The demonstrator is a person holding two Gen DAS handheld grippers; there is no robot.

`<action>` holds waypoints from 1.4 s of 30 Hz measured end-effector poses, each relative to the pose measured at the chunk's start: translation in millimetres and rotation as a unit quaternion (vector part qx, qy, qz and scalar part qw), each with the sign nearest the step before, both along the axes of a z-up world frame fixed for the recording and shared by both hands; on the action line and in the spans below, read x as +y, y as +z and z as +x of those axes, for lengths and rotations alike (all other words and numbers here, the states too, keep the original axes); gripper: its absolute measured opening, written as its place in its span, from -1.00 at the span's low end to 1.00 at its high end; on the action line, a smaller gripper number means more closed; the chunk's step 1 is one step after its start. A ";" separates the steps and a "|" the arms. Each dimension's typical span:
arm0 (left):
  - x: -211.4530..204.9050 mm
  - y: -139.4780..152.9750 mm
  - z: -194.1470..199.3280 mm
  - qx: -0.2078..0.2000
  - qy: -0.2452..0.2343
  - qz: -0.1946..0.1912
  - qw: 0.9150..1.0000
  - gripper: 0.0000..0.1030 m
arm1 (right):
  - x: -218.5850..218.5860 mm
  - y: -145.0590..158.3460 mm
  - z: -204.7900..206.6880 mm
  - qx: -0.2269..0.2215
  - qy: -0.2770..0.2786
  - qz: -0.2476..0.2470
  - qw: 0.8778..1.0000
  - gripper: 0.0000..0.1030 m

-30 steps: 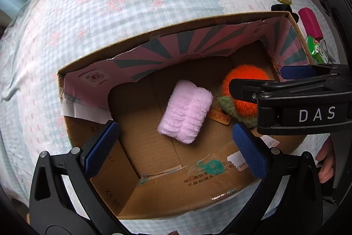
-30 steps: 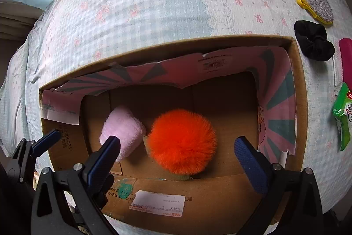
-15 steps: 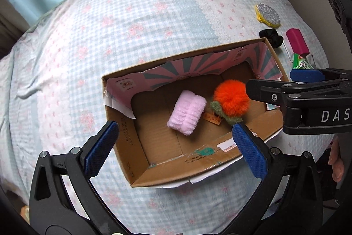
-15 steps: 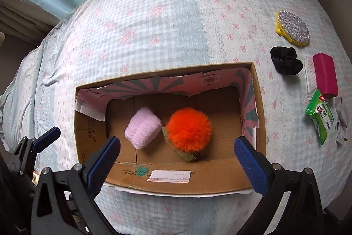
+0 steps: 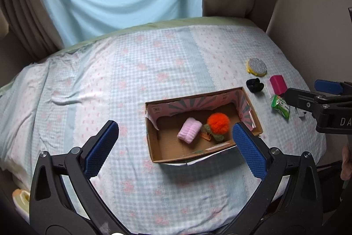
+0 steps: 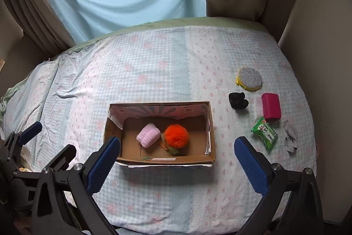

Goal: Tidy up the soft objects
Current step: 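Withdraw both tools from the box toward the remaining items, then grasp the black scrunchie with the left gripper while the right grasps the magenta pouch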

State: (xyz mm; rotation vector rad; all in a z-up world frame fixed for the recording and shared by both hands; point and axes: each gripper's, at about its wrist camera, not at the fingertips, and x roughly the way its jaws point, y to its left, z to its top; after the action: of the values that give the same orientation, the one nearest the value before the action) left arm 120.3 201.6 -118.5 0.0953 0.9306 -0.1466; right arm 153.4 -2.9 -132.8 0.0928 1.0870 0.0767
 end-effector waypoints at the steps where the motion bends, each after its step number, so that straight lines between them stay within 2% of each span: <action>1: 0.0 8.0 -4.2 -0.006 0.004 -0.006 1.000 0.99 | -3.1 5.7 -6.8 -0.007 -0.004 -0.001 1.000 1.00; 6: -12.5 35.9 -16.1 -0.026 -0.003 -0.031 0.999 0.99 | -28.0 28.3 -37.6 -0.047 -0.036 -0.010 0.998 1.00; 15: -86.0 54.2 -13.3 -0.070 -0.013 -0.046 0.996 0.99 | -116.1 46.5 -58.4 -0.092 -0.101 -0.029 0.990 1.00; 19: -127.8 58.6 -8.1 -0.091 0.008 -0.055 0.994 0.99 | -162.7 48.3 -51.9 -0.110 -0.100 -0.044 0.988 1.00; 24: -183.4 53.7 8.0 -0.096 0.041 -0.064 0.992 0.99 | -211.1 42.9 -33.0 -0.129 -0.074 -0.049 0.988 1.00; 29: -238.6 25.4 40.8 -0.077 0.054 -0.062 0.994 0.99 | -251.6 14.4 -3.9 -0.125 -0.060 -0.042 0.989 1.00; 33: -271.1 -12.3 77.6 -0.052 0.059 -0.062 0.995 0.99 | -276.2 -22.0 25.9 -0.114 -0.063 -0.027 0.991 1.00; 38: -304.0 -75.1 129.6 -0.005 0.056 -0.061 0.997 0.99 | -291.3 -86.0 61.5 -0.088 -0.065 -0.021 0.994 1.00; 42: -322.8 -137.9 168.2 0.041 0.044 -0.062 0.996 0.99 | -295.8 -139.0 84.2 -0.067 -0.064 -0.021 0.995 1.00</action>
State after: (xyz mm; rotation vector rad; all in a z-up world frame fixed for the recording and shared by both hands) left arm 288.6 -121.3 -256.4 -0.0664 1.0031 -0.1273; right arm 237.6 -298.6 -271.8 0.1169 0.9451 -0.0542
